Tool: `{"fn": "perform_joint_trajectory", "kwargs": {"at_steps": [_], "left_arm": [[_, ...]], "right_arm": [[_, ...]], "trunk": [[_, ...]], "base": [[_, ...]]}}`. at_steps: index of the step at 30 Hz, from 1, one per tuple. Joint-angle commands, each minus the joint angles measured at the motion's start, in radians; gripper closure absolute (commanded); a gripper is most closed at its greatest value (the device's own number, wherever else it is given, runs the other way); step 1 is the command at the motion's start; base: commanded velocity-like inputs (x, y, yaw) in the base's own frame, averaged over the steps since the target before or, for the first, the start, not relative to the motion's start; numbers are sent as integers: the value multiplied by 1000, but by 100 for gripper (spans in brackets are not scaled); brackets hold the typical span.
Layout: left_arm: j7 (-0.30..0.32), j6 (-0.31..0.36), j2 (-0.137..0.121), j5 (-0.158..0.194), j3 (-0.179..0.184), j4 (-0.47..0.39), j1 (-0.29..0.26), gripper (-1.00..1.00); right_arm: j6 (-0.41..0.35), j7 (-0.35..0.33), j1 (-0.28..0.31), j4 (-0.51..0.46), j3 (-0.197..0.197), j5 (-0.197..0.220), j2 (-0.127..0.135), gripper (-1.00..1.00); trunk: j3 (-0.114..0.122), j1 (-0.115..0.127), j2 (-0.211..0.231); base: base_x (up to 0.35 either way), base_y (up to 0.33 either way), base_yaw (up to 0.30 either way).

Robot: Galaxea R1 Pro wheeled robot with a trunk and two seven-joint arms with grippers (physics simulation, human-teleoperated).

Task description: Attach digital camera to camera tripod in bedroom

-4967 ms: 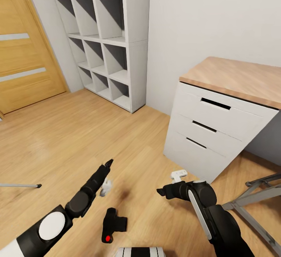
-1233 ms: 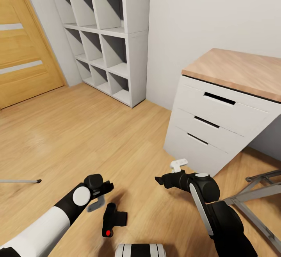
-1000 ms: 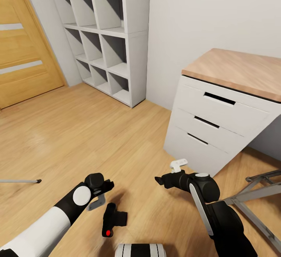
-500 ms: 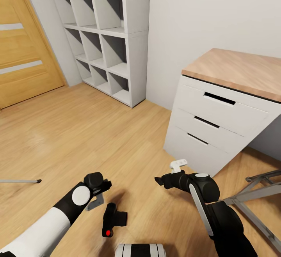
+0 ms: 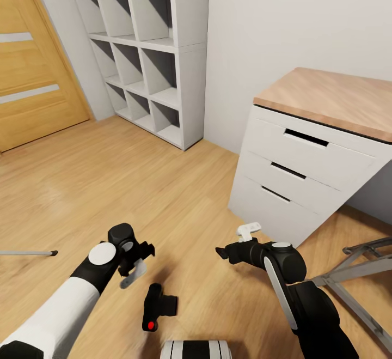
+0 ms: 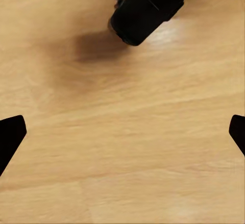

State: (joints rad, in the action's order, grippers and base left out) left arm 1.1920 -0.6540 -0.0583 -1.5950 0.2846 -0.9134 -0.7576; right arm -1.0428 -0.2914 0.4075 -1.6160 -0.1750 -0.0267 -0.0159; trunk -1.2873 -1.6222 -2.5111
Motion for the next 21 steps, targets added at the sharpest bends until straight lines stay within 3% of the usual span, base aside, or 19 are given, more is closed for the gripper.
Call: {"fn": "perform_joint_trajectory", "kwargs": {"at_steps": [1, 13, 21], "left_arm": [[2, -6, -1, 16, 0, -3, -3, -100], [18, -17, 12, 197, -23, 1, -8, -100], [-2, -18, -1, 221, -33, -1, -3, -100]], "right_arm": [[-4, -3, 1, -1, 0, -3, 0, -100], [-4, -3, 1, -2, 0, -7, -1, -100], [-4, -3, 1, -2, 0, -8, 0, -100]], "trunk": [[-1, 0, 0], [-1, 0, 0], [-1, 0, 0]], "base": [[0, 0, 0], [0, 0, 0], [0, 0, 0]]}}
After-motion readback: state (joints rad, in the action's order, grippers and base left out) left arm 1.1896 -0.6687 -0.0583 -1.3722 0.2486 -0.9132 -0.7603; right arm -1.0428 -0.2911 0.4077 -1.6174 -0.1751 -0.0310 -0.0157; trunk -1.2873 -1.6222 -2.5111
